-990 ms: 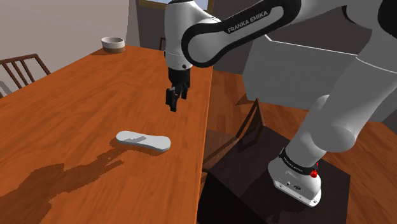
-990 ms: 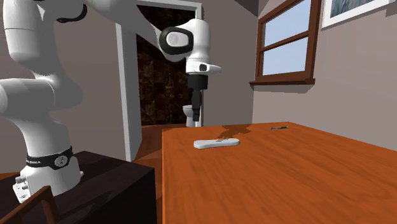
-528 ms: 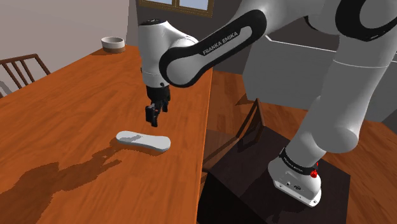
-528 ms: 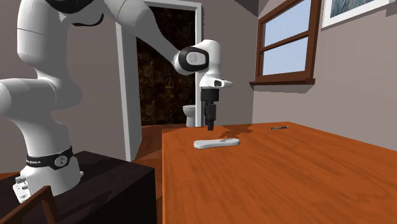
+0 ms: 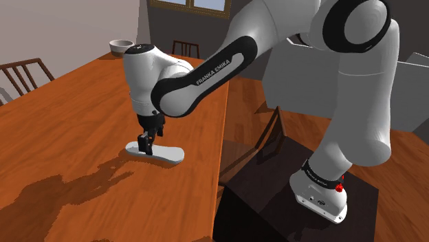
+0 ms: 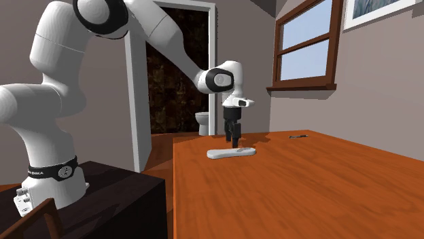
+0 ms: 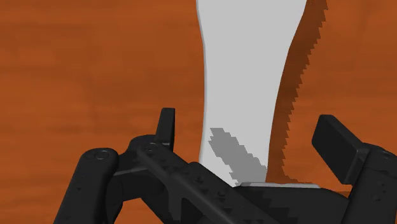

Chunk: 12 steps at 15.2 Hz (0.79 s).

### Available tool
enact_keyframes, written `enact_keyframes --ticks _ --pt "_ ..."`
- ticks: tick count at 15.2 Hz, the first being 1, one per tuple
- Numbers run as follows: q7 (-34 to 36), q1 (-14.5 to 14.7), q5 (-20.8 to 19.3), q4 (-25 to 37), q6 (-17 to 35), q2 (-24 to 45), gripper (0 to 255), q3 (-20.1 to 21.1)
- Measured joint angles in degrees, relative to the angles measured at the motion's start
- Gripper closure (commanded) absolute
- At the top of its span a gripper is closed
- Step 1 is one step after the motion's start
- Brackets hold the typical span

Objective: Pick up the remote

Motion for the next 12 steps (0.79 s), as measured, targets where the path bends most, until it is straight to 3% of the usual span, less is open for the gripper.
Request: enact_keyframes --ticks 6,7,12 --pt "1.0 0.8 -1.6 -0.4 3.3 3.0 0 -0.8" --pt "1.1 0.8 -1.7 -0.6 3.5 3.1 255 -0.9" --pt "1.2 0.9 -1.8 -0.7 3.8 3.2 255 -0.9"
